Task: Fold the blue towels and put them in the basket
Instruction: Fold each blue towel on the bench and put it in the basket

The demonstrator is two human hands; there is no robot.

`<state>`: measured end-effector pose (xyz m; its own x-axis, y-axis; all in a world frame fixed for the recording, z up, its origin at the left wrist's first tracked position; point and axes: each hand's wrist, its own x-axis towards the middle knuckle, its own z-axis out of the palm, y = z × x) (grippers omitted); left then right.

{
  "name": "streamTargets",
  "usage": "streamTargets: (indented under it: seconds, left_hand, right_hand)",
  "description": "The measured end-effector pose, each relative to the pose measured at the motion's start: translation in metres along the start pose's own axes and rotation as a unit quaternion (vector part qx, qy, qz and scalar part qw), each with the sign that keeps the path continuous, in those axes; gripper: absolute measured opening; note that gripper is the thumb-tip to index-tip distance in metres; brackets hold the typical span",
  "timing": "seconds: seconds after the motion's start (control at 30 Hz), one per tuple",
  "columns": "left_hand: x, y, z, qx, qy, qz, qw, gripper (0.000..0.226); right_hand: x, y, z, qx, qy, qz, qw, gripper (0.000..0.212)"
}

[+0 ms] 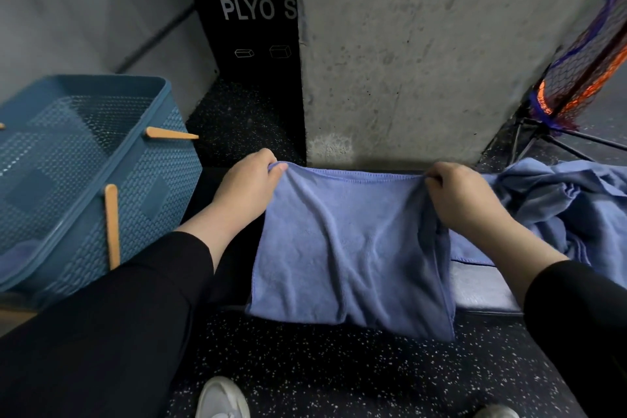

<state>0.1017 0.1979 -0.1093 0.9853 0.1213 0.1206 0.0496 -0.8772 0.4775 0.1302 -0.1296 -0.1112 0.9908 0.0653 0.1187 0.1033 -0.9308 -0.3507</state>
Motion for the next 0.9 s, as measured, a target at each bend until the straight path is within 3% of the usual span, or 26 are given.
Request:
streamTargets:
  seconds: [0.13, 0.3, 0.4, 0.57, 0.9]
  left_hand:
    - [-0.021, 0.012, -0.037, -0.1, 0.056, -0.043, 0.992, 0.031]
    - [-0.061, 0.029, -0.088, -0.227, 0.137, -0.014, 0.964, 0.04]
    - [-0.082, 0.034, -0.108, -0.285, 0.147, -0.001, 0.947, 0.044]
    - [-0.098, 0.043, -0.126, -0.324, 0.191, -0.006, 0.927, 0.044]
    - [-0.097, 0.044, -0.142, -0.354, 0.203, 0.003, 0.913, 0.042]
  right_hand:
    - [-0.017, -0.015, -0.049, 0.103, 0.034, 0.019, 0.994, 0.018]
    - [-0.056, -0.033, -0.11, 0.166, 0.124, -0.016, 0.978, 0.015]
    - [-0.081, -0.041, -0.132, 0.199, 0.166, -0.041, 0.965, 0.011]
    - [-0.096, -0.049, -0.15, 0.241, 0.213, -0.06, 0.945, 0.011]
    - [-0.089, -0.061, -0.159, 0.316, 0.203, -0.053, 0.925, 0.009]
